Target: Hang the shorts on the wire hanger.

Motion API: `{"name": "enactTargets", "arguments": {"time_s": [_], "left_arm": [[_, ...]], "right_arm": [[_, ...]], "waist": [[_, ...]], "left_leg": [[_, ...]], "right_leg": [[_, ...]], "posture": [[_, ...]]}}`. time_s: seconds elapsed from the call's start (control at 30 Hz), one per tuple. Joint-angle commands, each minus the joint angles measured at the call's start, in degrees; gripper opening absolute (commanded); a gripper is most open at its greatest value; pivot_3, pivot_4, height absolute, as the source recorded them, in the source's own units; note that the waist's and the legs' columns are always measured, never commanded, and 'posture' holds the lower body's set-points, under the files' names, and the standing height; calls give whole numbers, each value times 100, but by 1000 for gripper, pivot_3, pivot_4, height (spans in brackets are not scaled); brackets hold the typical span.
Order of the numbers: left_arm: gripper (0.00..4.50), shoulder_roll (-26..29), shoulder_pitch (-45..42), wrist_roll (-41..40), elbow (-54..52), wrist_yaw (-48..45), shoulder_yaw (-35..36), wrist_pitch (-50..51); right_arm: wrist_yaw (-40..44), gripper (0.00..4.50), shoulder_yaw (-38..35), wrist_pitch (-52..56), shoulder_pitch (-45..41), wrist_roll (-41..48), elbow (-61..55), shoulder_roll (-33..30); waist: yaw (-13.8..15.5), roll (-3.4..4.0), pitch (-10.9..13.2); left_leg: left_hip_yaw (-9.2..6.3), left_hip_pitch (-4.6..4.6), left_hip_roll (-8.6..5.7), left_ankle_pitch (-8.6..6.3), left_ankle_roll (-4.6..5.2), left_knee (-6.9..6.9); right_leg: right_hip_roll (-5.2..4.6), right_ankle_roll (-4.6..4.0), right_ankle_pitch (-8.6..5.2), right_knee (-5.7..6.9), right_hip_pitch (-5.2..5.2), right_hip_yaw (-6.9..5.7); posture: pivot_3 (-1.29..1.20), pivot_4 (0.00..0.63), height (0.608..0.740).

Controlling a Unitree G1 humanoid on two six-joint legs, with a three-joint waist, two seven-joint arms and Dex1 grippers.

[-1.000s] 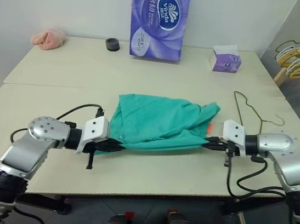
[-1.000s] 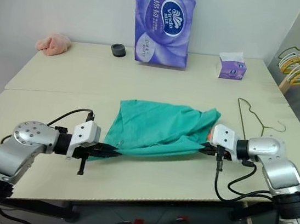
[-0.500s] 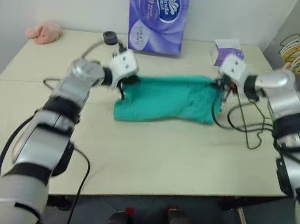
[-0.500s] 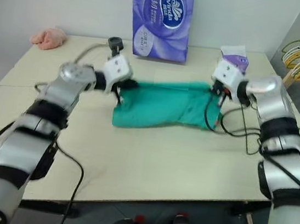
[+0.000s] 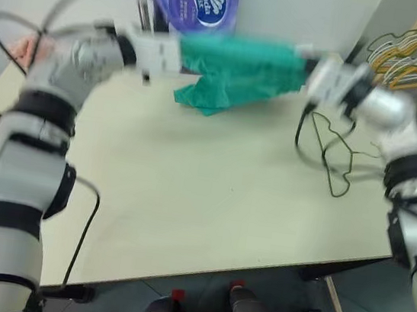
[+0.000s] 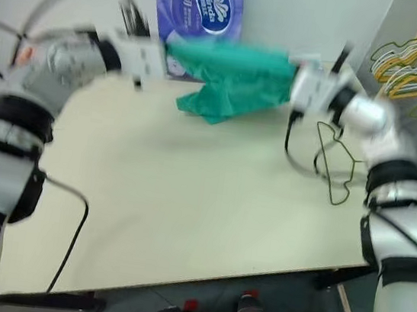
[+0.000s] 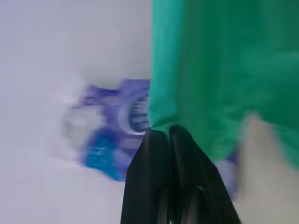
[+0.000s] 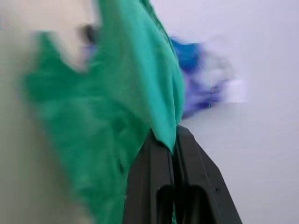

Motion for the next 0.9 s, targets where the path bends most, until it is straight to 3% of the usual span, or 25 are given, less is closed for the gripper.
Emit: {"name": "enactTargets", "arguments": {"time_s": [0.03,0.2,0.37,0.53,0.9], "left_arm": [[0,669,1499,-1213,-1933,-1867,229,1189],[0,1590,3707,-2268,-4546,-3091,438,2766],[0,2075,5016,-2616,-5610,-3396,607,3270],[0,2045,5581,-2802,-6180,-3402,743,3581],[0,1962,5866,-2898,-6404,-3527,681,3726]], "right_arm": [[826,27,-107,439,975,699,-1542,-163],[1914,27,-29,1740,2398,1323,-3777,-461],[3204,27,159,3425,3336,2051,-5550,-1274],[3647,27,48,4419,3696,2239,-6174,-1675],[4438,27,177,5393,3964,2334,-6894,-2141]], "waist": [[-51,4,5],[-34,10,6],[164,13,4],[324,11,6],[438,10,6]], "left_leg": [[-3,6,7,0,0,14],[-43,-20,28,1,-2,25],[-61,49,28,-3,-1,19],[-59,83,22,-3,-1,23],[-63,98,25,-4,-2,16]], "right_leg": [[5,1,1,10,8,3],[18,-1,4,17,-24,4],[17,-7,-3,-6,68,-18],[13,-14,-8,-12,101,-24],[15,-17,-11,-23,118,-37]], "posture": [[-134,148,740],[-130,149,740],[-144,149,740],[-147,150,740],[-148,148,740]]}}
